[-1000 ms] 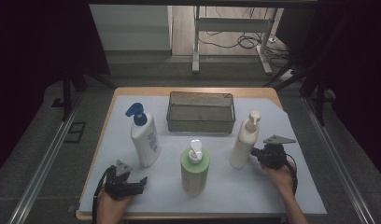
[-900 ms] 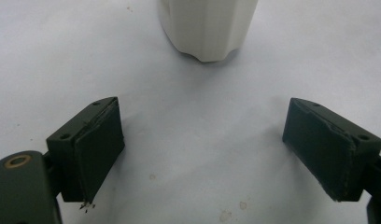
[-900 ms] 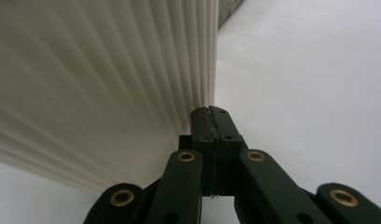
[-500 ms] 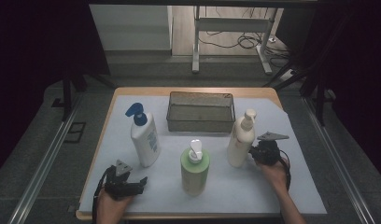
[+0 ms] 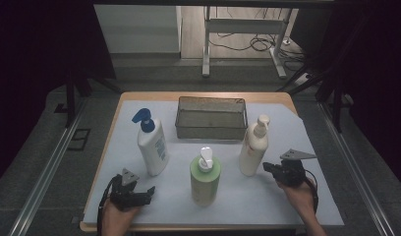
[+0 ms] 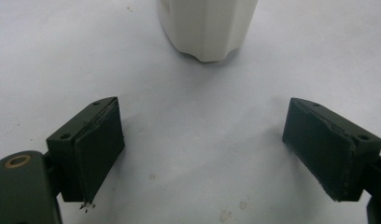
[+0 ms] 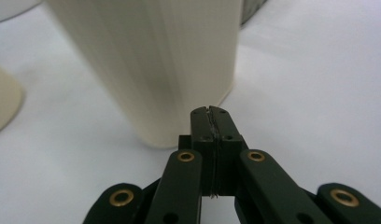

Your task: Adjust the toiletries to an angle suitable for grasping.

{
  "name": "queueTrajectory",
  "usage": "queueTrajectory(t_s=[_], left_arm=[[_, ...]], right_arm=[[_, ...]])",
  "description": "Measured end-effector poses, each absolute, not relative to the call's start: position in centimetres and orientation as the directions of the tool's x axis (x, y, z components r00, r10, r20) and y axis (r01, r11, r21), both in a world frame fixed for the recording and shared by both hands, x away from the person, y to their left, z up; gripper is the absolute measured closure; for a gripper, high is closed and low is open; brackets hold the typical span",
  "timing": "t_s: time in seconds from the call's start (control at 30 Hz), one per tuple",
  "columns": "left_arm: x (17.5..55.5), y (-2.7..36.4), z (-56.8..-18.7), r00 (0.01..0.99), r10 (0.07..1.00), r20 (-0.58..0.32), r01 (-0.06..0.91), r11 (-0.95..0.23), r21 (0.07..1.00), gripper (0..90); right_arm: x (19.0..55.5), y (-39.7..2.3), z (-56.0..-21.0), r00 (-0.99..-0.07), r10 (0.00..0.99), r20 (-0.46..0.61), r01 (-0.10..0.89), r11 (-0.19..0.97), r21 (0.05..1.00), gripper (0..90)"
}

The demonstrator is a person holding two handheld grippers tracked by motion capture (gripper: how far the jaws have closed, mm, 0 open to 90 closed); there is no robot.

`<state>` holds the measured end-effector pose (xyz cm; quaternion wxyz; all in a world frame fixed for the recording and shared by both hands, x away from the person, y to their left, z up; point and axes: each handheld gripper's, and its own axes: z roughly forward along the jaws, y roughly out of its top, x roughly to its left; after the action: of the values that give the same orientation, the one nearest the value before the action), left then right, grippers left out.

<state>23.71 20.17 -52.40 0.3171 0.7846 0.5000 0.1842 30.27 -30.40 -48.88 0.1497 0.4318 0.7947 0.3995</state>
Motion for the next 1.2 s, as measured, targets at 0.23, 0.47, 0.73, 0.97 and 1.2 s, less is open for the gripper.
queueTrajectory(t_s=[0.23, 0.47, 0.73, 0.97, 1.2], left_arm=[[23.7, 20.2, -52.4, 0.432, 0.902, -0.028, 0.668, -0.298, 0.682, 12.1], [23.7, 20.2, -52.4, 0.431, 0.902, -0.029, 0.668, -0.298, 0.682, 12.1], [23.7, 20.2, -52.4, 0.432, 0.901, -0.028, 0.668, -0.299, 0.682, 12.1], [23.7, 20.2, -52.4, 0.432, 0.902, -0.029, 0.668, -0.298, 0.682, 12.1], [23.7, 20.2, -52.4, 0.432, 0.902, -0.029, 0.668, -0.298, 0.682, 12.1]], right_arm=[[28.1, -29.4, -48.8, -0.623, 0.771, 0.134, 0.553, 0.312, 0.773, 88.2], [27.3, -27.0, -48.8, -0.662, 0.737, 0.132, 0.532, 0.339, 0.776, 88.3], [28.2, -24.4, -49.4, -0.665, 0.738, 0.114, 0.525, 0.353, 0.774, 87.0], [28.8, -23.7, -49.7, -0.649, 0.756, 0.086, 0.518, 0.357, 0.777, 89.4], [28.9, -24.4, -49.8, -0.644, 0.761, 0.081, 0.523, 0.36, 0.773, 89.5]])
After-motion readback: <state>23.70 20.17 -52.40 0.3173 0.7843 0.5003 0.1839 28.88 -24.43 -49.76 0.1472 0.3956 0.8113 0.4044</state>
